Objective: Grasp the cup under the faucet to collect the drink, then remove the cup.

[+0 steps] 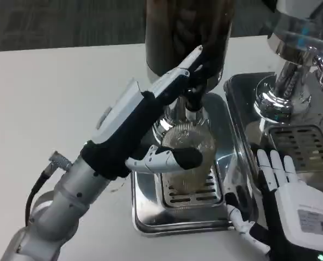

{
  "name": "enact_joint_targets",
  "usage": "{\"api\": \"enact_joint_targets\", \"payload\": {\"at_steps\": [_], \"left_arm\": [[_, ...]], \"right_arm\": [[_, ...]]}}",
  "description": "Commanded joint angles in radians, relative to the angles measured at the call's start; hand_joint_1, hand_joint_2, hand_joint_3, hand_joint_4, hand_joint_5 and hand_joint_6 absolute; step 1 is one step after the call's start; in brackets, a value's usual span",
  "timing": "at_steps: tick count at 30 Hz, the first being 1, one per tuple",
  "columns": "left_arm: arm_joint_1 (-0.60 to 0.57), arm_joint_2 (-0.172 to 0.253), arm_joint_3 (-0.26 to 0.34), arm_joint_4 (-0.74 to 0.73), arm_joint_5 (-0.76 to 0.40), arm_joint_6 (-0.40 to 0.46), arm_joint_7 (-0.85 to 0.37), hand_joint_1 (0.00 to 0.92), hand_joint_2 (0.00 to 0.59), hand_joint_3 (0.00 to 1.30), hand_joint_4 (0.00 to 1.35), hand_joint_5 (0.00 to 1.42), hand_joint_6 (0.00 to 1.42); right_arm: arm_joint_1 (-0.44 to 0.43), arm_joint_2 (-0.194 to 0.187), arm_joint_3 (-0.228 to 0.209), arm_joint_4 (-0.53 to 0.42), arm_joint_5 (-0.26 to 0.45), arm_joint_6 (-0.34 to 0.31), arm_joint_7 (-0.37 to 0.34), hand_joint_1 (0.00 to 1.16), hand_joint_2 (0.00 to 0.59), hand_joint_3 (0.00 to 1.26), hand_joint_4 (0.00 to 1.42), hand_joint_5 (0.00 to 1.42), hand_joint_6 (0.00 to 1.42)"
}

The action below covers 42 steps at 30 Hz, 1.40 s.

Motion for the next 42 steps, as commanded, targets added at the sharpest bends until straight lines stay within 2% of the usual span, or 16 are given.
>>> {"api": "enact_joint_targets", "payload": {"at_steps": [1, 13, 17, 25, 31, 38, 40, 42], "left_arm": [[0.02, -0.003, -0.01, -0.021, 0.002, -0.015, -0.024, 0.0, 0.088, 0.05, 0.0, 0.2, 0.14], [0.041, 0.004, -0.008, -0.058, 0.017, -0.035, -0.025, 0.0, 0.102, 0.09, 0.0, 0.26, 0.19], [0.049, 0.014, 0.026, -0.095, 0.142, -0.074, 0.024, 0.0, 0.105, 0.11, 0.0, 0.28, 0.2], [0.052, 0.045, 0.047, -0.119, 0.379, -0.085, 0.142, 0.0, 0.118, 0.13, 0.01, 0.29, 0.23], [0.056, 0.066, 0.032, -0.129, 0.459, -0.077, 0.219, 0.0, 0.122, 0.14, 0.02, 0.29, 0.23], [0.058, 0.084, 0.011, -0.138, 0.5, -0.068, 0.274, 0.0, 0.125, 0.14, 0.02, 0.29, 0.23], [0.056, 0.087, 0.003, -0.132, 0.497, -0.064, 0.282, 0.0, 0.125, 0.14, 0.02, 0.29, 0.23], [0.055, 0.091, -0.004, -0.129, 0.489, -0.062, 0.29, 0.0, 0.125, 0.15, 0.02, 0.3, 0.23]], "right_arm": [[-0.004, -0.001, -0.002, 0.0, 0.0, -0.002, -0.004, 0.26, 0.396, 0.03, 0.0, 0.0, 0.17], [-0.003, 0.004, -0.002, 0.003, 0.003, 0.0, -0.005, 0.26, 0.396, 0.03, 0.0, 0.0, 0.16], [-0.004, 0.007, -0.001, 0.005, 0.003, 0.001, -0.005, 0.26, 0.396, 0.03, 0.0, 0.0, 0.16], [-0.006, 0.011, 0.0, 0.005, 0.003, 0.0, -0.007, 0.26, 0.396, 0.03, 0.0, 0.0, 0.16], [-0.01, 0.013, -0.002, 0.011, 0.008, -0.003, -0.006, 0.26, 0.396, 0.03, 0.0, 0.0, 0.16], [-0.016, 0.009, -0.003, 0.017, 0.015, -0.01, -0.006, 0.26, 0.395, 0.03, 0.0, 0.0, 0.16], [-0.016, 0.007, -0.008, 0.017, 0.031, -0.022, -0.005, 0.26, 0.392, 0.03, 0.0, 0.0, 0.16], [-0.018, 0.003, -0.016, 0.023, 0.065, -0.05, -0.004, 0.32, 0.377, 0.03, 0.0, 0.0, 0.18]]}}
